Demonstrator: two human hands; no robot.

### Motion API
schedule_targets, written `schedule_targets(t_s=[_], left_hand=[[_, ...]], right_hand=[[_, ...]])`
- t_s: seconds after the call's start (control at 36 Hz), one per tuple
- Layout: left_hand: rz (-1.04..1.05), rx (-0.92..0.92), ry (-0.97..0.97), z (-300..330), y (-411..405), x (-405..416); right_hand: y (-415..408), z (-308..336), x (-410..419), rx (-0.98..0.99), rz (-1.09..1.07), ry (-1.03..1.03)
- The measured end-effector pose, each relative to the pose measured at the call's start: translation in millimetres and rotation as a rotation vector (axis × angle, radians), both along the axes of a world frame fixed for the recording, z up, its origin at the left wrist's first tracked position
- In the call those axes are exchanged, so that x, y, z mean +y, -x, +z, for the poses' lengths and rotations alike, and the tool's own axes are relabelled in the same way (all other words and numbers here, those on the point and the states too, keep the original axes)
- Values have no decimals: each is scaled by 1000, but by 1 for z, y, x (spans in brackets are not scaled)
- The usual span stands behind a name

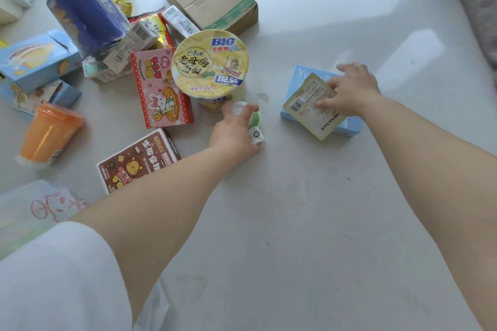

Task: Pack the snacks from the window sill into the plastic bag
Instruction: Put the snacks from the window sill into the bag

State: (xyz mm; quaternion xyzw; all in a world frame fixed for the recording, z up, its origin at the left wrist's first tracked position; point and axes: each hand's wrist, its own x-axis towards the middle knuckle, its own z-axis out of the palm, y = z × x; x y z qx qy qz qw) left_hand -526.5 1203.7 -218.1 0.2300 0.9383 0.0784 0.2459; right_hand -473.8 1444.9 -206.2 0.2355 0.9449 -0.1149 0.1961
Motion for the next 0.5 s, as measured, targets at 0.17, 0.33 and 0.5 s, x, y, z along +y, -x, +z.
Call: schedule_targets(t_s=[0.17, 0.33, 0.5], left_hand=[[37, -2, 9, -3, -3, -1], [109, -9, -28, -1, -10, -3], [167, -45, -82, 2, -23, -5]], right_hand=[[4, 2, 1, -116, 5, 72], [-4, 0, -14, -100, -170, 160], [-43, -24, -55, 32, -438, 367]])
